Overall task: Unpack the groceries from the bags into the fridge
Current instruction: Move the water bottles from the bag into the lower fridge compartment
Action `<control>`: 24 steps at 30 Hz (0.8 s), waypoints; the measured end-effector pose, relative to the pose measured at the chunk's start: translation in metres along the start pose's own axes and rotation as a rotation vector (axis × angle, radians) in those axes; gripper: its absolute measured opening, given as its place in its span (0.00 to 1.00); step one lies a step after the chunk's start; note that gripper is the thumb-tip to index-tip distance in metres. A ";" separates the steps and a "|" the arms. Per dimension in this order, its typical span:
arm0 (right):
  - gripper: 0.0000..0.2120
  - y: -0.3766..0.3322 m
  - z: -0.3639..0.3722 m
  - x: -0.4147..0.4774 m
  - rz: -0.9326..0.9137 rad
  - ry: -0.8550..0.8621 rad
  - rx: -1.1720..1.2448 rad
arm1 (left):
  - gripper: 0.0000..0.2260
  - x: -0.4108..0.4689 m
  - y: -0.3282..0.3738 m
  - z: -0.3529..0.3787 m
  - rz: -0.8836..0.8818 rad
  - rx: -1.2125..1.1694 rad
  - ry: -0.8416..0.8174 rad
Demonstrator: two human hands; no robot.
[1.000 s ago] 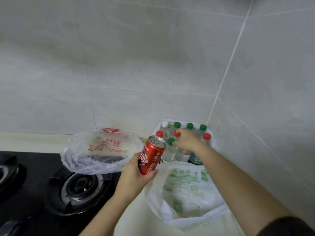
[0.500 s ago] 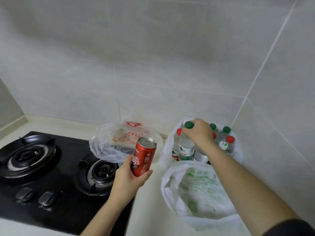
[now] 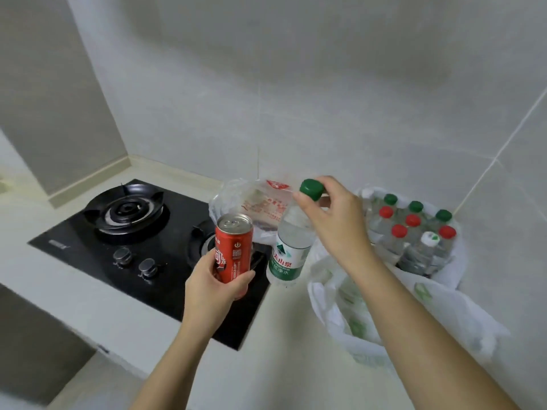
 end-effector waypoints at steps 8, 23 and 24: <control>0.13 0.056 0.074 -0.089 0.110 -0.185 -0.014 | 0.24 -0.049 -0.067 -0.015 -0.207 0.081 -0.005; 0.14 0.077 0.093 -0.144 0.219 -0.063 -0.096 | 0.27 -0.079 -0.142 -0.018 -0.322 0.083 -0.097; 0.13 0.076 0.094 -0.144 0.225 -0.052 -0.084 | 0.27 -0.078 -0.145 -0.017 -0.324 0.085 -0.107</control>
Point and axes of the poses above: each hand's wrist, its own x-axis towards the middle knuckle, its own z-axis out of the palm, y = z × x, the point moved 2 cm from there along x, towards the middle knuckle, and after that the axes turned 4 degrees about z, right-handed, at the moved point
